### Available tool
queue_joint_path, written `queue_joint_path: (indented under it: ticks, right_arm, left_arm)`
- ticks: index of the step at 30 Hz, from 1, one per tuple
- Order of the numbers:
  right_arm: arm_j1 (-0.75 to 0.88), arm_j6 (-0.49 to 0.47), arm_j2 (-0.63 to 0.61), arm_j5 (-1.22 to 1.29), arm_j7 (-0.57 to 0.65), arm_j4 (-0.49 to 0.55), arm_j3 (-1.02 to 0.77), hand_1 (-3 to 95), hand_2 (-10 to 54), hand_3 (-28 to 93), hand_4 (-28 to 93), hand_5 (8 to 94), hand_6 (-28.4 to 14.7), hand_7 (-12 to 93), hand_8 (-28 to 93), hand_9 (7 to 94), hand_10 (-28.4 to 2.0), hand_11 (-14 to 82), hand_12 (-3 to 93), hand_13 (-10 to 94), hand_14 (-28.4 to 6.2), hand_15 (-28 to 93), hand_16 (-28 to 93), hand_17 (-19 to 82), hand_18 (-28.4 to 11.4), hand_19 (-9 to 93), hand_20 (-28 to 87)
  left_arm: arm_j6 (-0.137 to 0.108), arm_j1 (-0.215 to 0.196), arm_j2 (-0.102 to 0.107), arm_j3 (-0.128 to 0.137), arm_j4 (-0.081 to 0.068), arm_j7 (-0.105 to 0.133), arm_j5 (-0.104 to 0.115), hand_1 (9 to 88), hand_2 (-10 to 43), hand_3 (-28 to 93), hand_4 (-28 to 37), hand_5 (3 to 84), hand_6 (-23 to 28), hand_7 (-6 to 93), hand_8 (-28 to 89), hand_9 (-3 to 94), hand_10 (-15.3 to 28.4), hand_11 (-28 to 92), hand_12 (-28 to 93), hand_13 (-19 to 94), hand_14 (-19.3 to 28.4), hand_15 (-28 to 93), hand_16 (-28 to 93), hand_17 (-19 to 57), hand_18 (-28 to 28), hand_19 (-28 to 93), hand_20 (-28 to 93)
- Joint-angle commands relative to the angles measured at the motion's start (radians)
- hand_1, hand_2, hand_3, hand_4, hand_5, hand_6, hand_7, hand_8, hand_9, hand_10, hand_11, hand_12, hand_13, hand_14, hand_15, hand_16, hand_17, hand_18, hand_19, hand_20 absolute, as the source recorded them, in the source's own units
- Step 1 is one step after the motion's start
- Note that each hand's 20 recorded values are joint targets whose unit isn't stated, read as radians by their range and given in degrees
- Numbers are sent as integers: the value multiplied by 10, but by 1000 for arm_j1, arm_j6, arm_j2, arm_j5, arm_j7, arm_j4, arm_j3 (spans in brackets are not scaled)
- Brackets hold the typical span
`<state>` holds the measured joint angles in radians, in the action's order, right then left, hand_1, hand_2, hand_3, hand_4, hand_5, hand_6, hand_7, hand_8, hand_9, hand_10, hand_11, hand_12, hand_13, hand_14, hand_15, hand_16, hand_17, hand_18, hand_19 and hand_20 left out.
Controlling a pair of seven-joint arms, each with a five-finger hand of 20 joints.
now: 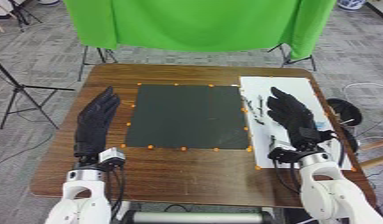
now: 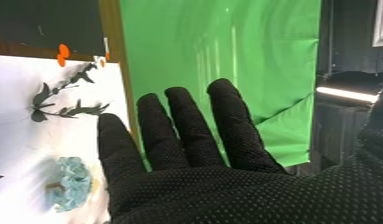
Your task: Arrange flowers
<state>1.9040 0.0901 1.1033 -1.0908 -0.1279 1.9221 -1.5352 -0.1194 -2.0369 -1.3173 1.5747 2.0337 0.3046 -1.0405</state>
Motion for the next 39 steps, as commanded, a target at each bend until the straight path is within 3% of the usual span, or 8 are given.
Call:
queue_joint_path:
  ticks: [1,10,14,18,24,30,36,39]
  right_arm:
    - [9,-3,-3,-10,3,4,-1,43,-95,778,-204,366,-32,92,-86,361,-144,31,107,257,-146,70,67,142,-187,20,141]
    - [23,22,-10,-52,55,52,-10,52,-95,777,-204,365,-30,94,-86,364,-148,34,114,275,-152,83,79,164,-191,57,164]
    - [49,62,-29,-187,138,128,-27,105,-95,760,-199,381,-34,107,-88,407,-151,46,132,388,-165,136,127,231,-193,205,265]
    - [82,122,-65,-338,268,220,-33,173,-95,750,-192,432,-43,126,-92,499,-149,77,159,560,-155,191,202,310,-182,435,383]
    - [135,219,-119,-602,429,315,-16,240,-95,726,-183,495,-44,153,-93,588,-158,172,195,669,-135,365,235,375,-189,644,439]
    - [180,208,-152,-866,608,362,16,304,-95,700,-197,571,-34,205,-85,647,-166,269,255,741,-106,477,247,464,-173,758,442]
    - [194,156,-159,-1012,729,359,34,323,-95,690,-206,624,-36,224,-78,697,-162,304,280,799,-82,505,256,535,-145,810,421]
    - [193,130,-153,-1120,777,347,55,336,-95,695,-210,651,-38,224,-73,738,-149,316,280,833,-64,509,261,575,-126,838,405]
  left_arm:
    - [7,-14,-8,6,2,-1,7,247,-86,698,-244,434,29,99,-62,391,123,139,107,309,130,82,-8,70,83,18,160]
    - [4,-17,-9,5,5,0,4,247,-86,697,-244,434,29,98,-62,391,122,138,107,309,130,83,-8,70,82,18,160]
    - [3,-18,-5,11,8,-6,4,247,-85,697,-244,434,29,98,-62,391,123,137,108,309,130,83,-8,69,82,18,160]
    - [1,-20,2,16,13,-11,2,249,-84,695,-245,434,29,98,-62,392,123,138,108,310,131,83,-8,70,82,18,160]
    - [0,-25,7,18,17,-20,-7,248,-86,697,-243,433,29,98,-62,391,123,137,108,310,132,83,-7,70,82,18,160]
    - [-2,-40,35,24,21,-32,-25,249,-85,696,-242,433,29,98,-62,391,123,138,108,309,132,82,-7,70,82,18,160]
    - [-24,-66,60,48,32,-29,-13,251,-85,694,-242,434,30,98,-61,391,124,138,109,310,132,83,-6,72,82,19,161]
    - [-23,-79,77,62,37,-35,-5,251,-85,694,-244,434,30,98,-62,392,124,140,109,313,134,84,-6,76,84,22,164]
